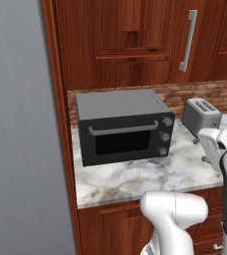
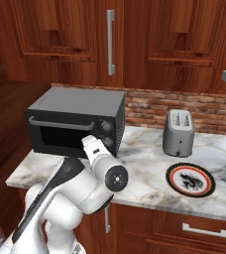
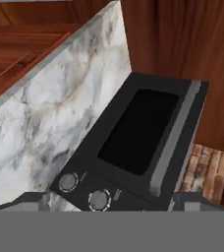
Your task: Pick up the bagel from the plate, place it on the toaster oven rack, close the door, and set the timer.
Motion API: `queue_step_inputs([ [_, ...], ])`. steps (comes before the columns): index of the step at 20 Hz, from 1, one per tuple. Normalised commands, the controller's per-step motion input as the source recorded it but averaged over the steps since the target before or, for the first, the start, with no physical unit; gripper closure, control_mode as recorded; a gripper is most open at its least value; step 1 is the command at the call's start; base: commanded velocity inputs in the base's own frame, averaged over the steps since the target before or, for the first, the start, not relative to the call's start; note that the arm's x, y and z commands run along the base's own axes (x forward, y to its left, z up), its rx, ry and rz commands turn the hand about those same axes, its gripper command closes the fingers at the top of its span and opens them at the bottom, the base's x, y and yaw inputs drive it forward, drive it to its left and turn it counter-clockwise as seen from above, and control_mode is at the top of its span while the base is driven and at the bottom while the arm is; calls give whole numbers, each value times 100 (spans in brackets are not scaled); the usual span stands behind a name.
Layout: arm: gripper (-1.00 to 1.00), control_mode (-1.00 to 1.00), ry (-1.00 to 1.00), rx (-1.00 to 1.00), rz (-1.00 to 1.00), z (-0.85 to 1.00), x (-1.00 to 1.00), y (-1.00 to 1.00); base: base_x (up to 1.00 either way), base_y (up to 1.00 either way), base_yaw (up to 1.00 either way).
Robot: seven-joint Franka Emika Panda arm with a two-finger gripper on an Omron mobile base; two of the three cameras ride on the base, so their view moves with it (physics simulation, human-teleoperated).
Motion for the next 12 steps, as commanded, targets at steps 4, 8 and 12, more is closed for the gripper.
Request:
queue_step_inputs([
  [4,-100,-100,-28,-89,5,-58,4,100,0,0,0],
  [8,-100,-100,-31,-86,3,-53,4,100,0,0,0],
  [12,-100,-100,-24,-79,4,-74,0,66,0,0,0],
])
